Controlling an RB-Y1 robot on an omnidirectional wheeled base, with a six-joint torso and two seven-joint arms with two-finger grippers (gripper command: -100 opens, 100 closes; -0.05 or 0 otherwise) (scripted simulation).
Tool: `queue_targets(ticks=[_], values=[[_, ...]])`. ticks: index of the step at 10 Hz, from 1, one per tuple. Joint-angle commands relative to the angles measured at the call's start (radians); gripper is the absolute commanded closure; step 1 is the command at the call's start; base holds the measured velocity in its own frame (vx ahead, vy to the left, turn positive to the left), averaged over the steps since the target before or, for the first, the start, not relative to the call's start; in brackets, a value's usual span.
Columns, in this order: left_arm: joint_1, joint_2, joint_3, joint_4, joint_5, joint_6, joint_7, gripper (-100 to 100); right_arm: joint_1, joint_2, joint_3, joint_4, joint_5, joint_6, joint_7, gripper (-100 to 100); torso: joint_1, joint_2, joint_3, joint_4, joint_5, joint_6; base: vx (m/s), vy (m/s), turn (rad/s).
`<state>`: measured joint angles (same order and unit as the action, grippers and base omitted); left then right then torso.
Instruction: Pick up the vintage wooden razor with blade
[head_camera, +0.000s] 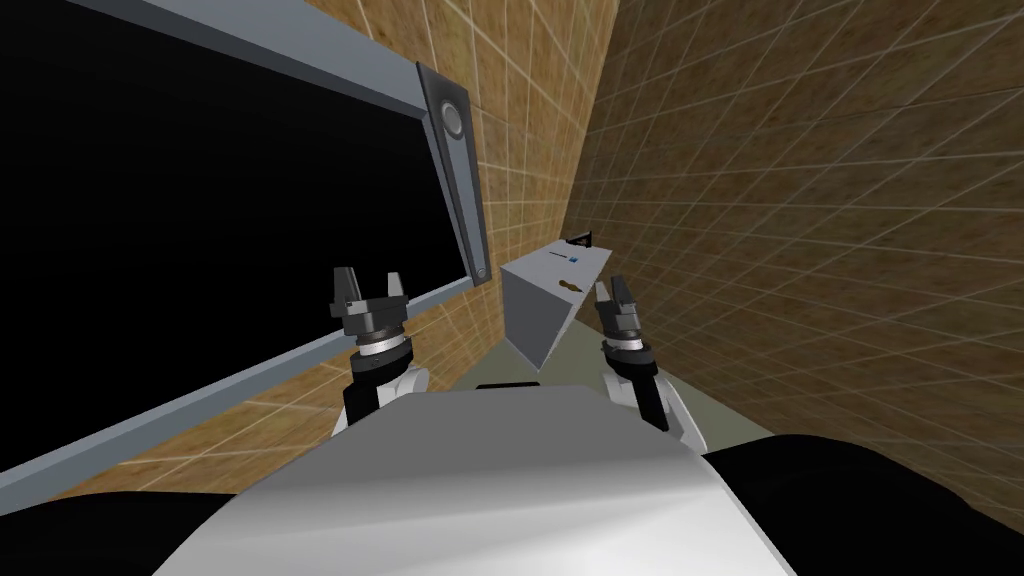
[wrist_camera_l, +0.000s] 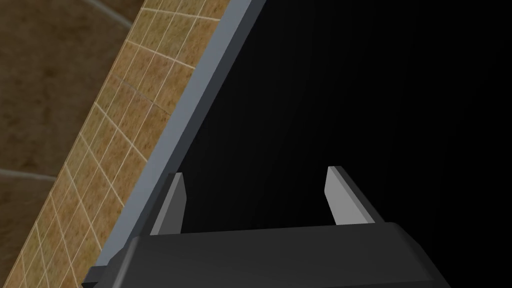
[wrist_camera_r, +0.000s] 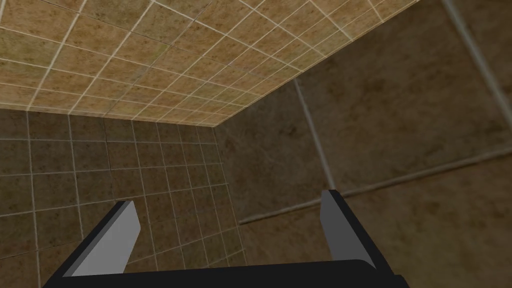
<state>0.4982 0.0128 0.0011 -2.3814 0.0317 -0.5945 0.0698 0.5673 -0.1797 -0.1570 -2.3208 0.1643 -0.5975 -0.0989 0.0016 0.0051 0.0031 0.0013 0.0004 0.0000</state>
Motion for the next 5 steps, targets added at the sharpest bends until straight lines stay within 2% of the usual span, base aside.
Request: queue_targets(ticks=[1, 2, 3, 4, 5], values=[[0.0, 0.0, 0.0, 0.0, 0.0, 0.0, 0.0, 0, 0.031, -0.022, -0.05, -0.005, 0.04, -0.043, -0.034, -100, 0.0, 0.0, 0.0, 0.0, 0.0, 0.0, -0.052, 0.027, 0.147], [0.0, 0.0, 0.0, 0.0, 0.0, 0.0, 0.0, 0, 0.031, -0.022, -0.061, -0.005, 0.04, -0.043, -0.034, -100, 0.0, -0.001, 0.0, 0.0, 0.0, 0.0, -0.042, 0.021, 0.068], [0.0, 0.0, 0.0, 0.0, 0.0, 0.0, 0.0, 0, 0.06, -0.038, -0.1, -0.011, 0.079, -0.078, -0.065, -100, -0.001, -0.002, -0.001, 0.0, 0.0, 0.0, -0.049, 0.028, 0.151], [0.0, 0.0, 0.0, 0.0, 0.0, 0.0, 0.0, 0, 0.06, -0.038, -0.11, -0.011, 0.079, -0.078, -0.065, -100, -0.001, -0.001, -0.001, 0.0, 0.0, 0.0, -0.045, 0.021, 0.088], [0.0, 0.0, 0.0, 0.0, 0.0, 0.0, 0.0, 0, 0.09, -0.052, -0.152, -0.018, 0.121, -0.113, -0.097, -100, -0.001, -0.002, -0.001, 0.0, 0.0, 0.0, -0.047, 0.026, 0.208]])
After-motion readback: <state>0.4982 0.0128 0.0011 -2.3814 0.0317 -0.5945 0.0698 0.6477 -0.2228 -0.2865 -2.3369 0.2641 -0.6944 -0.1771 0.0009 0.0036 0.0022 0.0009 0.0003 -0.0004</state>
